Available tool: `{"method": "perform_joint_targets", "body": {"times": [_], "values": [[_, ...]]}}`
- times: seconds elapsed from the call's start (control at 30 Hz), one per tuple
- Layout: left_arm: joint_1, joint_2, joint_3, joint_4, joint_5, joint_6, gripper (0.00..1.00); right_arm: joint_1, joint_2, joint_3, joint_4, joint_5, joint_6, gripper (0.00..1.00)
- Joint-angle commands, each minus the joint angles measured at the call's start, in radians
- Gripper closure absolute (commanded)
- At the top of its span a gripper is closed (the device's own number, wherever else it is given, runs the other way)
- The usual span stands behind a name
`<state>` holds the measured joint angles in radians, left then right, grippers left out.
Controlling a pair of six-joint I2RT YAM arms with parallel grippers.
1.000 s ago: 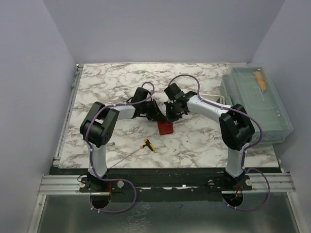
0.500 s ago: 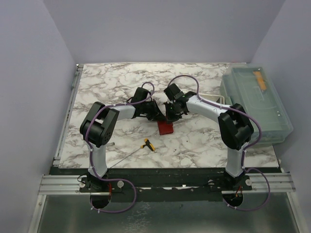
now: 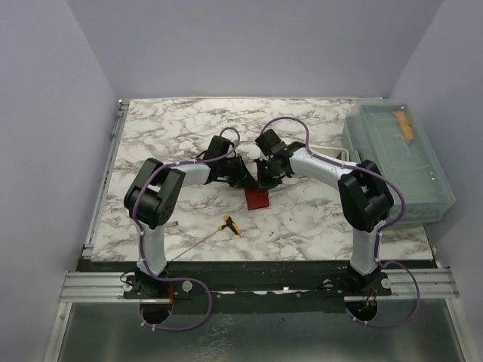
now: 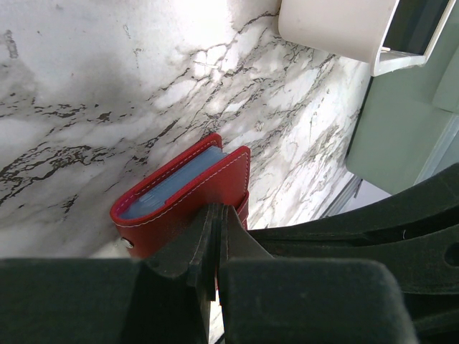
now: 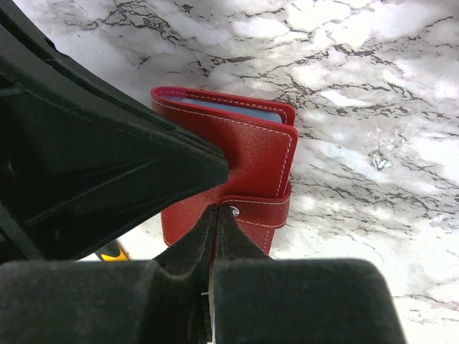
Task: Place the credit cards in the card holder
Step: Close the card holder at the center of the board.
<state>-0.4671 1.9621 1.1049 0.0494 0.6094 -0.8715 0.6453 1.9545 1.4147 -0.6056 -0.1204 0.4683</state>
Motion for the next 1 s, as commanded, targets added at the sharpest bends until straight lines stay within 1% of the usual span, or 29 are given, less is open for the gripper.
{"method": "perform_joint_targets", "body": {"times": [0.0, 0.37, 0.53, 0.67, 0.73, 0.9, 0.97], "values": [[-0.013, 0.014, 0.013, -0.043, -0.017, 0.024, 0.94, -0.019, 0.07, -0.021, 0.061, -0.007, -0.035, 1.0], [-0.013, 0.008, 0.021, -0.048, -0.023, 0.037, 0.95, -0.072, 0.135, -0.089, 0.136, -0.063, -0.053, 1.0], [-0.013, 0.002, 0.025, -0.078, -0.024, 0.042, 0.95, -0.085, 0.17, -0.11, 0.163, -0.081, -0.058, 1.0], [-0.013, -0.015, 0.049, -0.112, -0.02, 0.054, 0.93, -0.085, 0.143, -0.083, 0.125, -0.075, -0.072, 1.0], [-0.012, -0.03, 0.069, -0.129, -0.007, 0.06, 0.89, -0.086, 0.113, -0.06, 0.097, -0.088, -0.087, 0.99], [0.005, -0.089, 0.115, -0.179, 0.015, 0.087, 0.79, -0.085, 0.02, 0.016, 0.018, -0.133, -0.12, 0.88], [0.013, -0.117, 0.13, -0.199, 0.021, 0.099, 0.74, -0.086, -0.03, 0.028, 0.009, -0.153, -0.125, 0.8]]}}
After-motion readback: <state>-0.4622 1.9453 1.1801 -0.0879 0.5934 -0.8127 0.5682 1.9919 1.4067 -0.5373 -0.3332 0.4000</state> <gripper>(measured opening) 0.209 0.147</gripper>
